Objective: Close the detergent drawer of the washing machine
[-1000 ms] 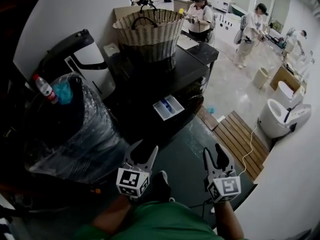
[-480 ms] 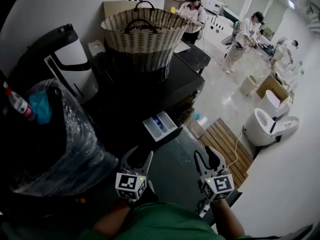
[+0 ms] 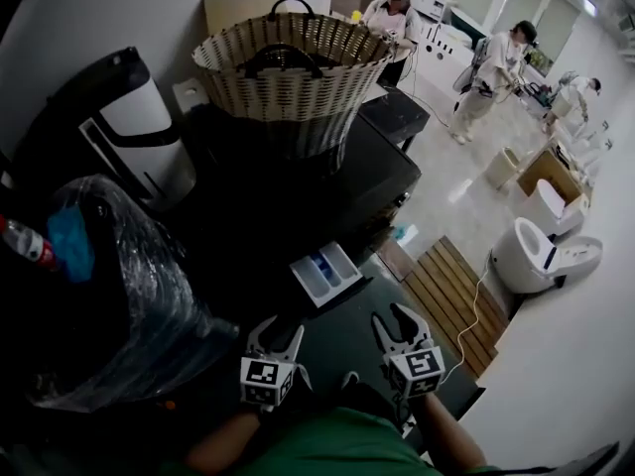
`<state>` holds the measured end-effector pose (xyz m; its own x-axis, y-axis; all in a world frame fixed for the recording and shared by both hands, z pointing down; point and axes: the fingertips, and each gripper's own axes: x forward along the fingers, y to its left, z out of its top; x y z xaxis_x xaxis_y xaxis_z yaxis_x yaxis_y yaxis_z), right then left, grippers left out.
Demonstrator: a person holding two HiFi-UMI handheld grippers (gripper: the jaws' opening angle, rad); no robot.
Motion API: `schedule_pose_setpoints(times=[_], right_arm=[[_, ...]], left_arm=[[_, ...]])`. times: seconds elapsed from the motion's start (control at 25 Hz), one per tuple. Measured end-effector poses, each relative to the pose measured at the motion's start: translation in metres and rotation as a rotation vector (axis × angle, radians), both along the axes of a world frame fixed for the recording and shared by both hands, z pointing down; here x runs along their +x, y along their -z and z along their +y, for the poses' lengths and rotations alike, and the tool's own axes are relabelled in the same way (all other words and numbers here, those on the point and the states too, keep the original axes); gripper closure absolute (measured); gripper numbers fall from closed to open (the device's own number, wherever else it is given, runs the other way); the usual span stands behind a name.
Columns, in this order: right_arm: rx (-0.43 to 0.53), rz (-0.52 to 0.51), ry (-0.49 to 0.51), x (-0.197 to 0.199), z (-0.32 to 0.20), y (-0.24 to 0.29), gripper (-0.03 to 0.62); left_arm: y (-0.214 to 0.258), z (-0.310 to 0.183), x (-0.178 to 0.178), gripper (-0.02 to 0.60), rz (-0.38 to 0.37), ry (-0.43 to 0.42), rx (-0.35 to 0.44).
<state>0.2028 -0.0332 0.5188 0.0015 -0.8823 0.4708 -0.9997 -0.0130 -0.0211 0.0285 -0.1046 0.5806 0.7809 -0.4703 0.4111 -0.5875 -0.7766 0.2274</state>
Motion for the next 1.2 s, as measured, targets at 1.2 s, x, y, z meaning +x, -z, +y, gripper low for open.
schedule_pose_setpoints(times=[1.2], right_arm=[[-0.520, -0.113, 0.308, -0.002, -0.074, -0.203, 0.387]], left_arm=[[-0.069, 0.001, 0.004, 0.382, -0.177, 0.482, -0.206]])
